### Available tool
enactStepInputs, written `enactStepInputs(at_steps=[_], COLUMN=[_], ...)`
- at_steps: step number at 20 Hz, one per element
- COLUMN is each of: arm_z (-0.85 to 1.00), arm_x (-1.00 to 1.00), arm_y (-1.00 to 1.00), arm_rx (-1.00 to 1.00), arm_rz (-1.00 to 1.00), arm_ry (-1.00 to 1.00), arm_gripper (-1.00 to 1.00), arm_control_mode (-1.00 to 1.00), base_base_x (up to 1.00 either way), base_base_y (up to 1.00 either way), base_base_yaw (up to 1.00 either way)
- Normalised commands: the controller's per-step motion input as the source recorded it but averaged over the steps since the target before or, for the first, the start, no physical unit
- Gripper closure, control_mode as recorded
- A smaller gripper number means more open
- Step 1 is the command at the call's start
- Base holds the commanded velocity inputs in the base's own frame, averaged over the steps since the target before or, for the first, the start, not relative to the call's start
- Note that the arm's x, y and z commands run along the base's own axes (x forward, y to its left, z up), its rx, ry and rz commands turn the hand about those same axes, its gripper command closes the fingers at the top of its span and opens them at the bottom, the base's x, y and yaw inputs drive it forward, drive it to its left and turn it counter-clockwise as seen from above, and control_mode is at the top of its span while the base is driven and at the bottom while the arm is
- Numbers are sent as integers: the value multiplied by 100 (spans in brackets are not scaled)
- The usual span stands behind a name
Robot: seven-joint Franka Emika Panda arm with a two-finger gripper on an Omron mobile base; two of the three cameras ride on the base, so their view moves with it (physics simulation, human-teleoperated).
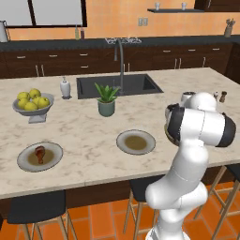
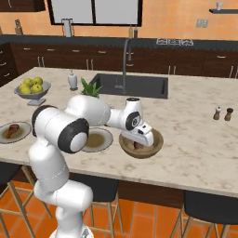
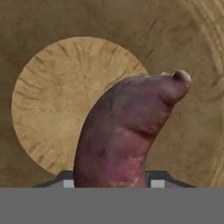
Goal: Pick the chicken drumstick and potato from their plates and place them in the bowl. Then put the bowl in the fridge.
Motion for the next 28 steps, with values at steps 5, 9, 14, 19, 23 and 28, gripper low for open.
enactStepInputs(at_steps=[5,9,14,19,23,28], arm_z=[-7,65,100,79,62,15], arm_x=[3,-1,-57,-100,-100,-92], arm_y=[0,0,-7,-7,24,72], arm_rx=[0,1,2,3,0,-7], arm_rz=[0,0,1,0,4,22], arm_ry=[0,0,-12,-24,-27,-4], arm_gripper=[-100,-100,-100,-100,-100,-100], arm_control_mode=[-100,-100,-100,-100,-100,-100], base_base_x=[0,0,0,0,0,0], base_base_y=[0,0,0,0,0,0], base_base_yaw=[0,0,0,0,0,0])
